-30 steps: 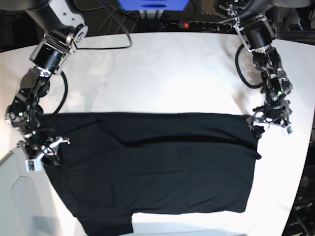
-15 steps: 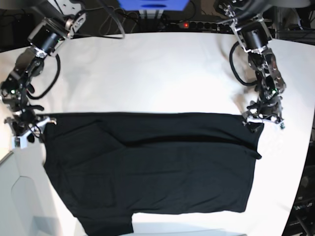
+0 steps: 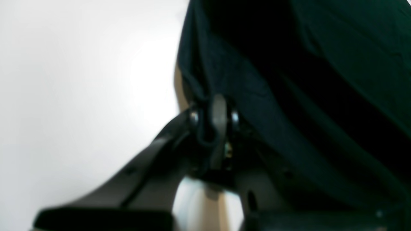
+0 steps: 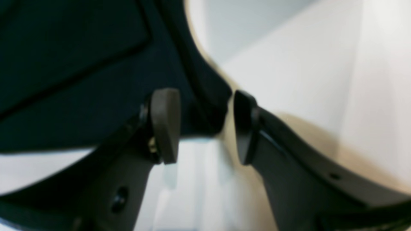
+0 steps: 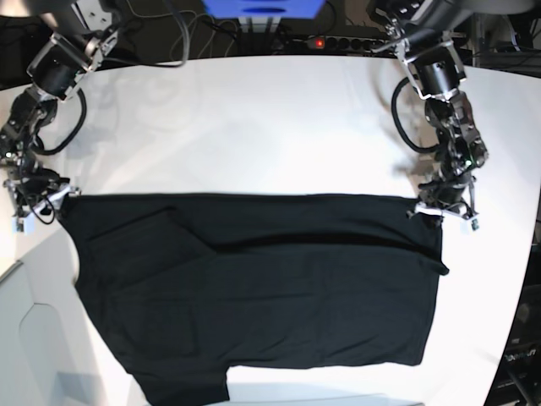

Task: Fold the T-shirt properly
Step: 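Regrip the folded edge with both grippers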

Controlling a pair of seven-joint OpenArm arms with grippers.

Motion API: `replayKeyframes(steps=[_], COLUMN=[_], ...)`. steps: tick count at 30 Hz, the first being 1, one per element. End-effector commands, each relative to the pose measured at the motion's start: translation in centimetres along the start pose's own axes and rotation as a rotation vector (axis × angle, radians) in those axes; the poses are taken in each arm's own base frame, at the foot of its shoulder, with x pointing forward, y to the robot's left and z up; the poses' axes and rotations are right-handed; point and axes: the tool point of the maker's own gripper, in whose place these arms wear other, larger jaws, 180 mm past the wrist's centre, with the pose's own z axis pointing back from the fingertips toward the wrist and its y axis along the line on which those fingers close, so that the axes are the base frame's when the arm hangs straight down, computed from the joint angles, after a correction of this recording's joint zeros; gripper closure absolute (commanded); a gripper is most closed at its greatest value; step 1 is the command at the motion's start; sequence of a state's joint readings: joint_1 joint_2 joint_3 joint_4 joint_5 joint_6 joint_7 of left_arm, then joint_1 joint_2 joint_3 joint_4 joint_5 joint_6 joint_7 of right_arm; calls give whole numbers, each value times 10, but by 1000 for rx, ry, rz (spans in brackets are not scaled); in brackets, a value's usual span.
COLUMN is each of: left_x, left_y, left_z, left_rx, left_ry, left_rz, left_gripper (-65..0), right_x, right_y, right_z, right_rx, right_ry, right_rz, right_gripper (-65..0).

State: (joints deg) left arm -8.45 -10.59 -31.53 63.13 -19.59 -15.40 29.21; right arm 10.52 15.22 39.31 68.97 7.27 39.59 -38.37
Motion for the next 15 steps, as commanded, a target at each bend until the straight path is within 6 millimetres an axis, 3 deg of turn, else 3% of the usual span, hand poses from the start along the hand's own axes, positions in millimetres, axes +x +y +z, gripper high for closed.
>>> replayKeyframes(steps=[1, 15], left_x=[11, 0], left_y=[-2, 9], left_z=[0, 4], left_rx=[-10, 13], left_ry=[-17, 11], left_rz=[-15, -30], left_gripper=[-34, -1], right_x=[21, -17], right_y=[-6, -2], right_z=[3, -6], right_rx=[-4, 24], right_ry=[-56, 3], right_rz=[15, -34], right_gripper=[-283, -257])
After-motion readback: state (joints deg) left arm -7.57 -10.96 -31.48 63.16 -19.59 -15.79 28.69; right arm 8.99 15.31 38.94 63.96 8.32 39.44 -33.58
